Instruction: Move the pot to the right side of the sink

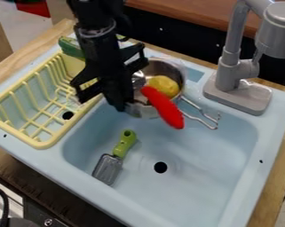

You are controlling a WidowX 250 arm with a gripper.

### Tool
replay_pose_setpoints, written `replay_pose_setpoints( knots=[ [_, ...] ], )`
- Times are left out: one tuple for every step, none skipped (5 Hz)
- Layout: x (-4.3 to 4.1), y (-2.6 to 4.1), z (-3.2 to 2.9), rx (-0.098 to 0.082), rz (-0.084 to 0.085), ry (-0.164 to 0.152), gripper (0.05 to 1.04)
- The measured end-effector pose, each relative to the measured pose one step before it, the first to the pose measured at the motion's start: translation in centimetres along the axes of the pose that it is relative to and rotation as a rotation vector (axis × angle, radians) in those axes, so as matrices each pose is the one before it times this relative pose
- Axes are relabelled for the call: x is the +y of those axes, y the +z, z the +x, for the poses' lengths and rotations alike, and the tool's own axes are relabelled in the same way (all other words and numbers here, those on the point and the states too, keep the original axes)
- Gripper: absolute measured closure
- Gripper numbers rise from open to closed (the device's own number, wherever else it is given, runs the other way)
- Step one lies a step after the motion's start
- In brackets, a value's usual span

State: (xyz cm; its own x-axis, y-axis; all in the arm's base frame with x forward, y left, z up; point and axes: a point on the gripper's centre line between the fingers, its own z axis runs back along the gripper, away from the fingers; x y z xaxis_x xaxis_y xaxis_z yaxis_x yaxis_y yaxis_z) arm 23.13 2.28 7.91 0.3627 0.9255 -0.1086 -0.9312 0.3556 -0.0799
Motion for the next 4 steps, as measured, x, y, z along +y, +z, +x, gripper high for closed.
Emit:
replay_pose_setpoints(
  knots=[
    [1.5,-0.117,-2.242,-0.0047,0.0231,-0.0404,1.028],
    [0.718,-0.262,-1.802,0.0337,-0.0002,-0.0031,1.029],
    [0.748,-0.792,-1.347,0.0173,-0.0101,0.0869,1.029],
    [0.375,-0.736,-0.203,-0.0444,-0.0661,0.0724,1.029]
  ],
)
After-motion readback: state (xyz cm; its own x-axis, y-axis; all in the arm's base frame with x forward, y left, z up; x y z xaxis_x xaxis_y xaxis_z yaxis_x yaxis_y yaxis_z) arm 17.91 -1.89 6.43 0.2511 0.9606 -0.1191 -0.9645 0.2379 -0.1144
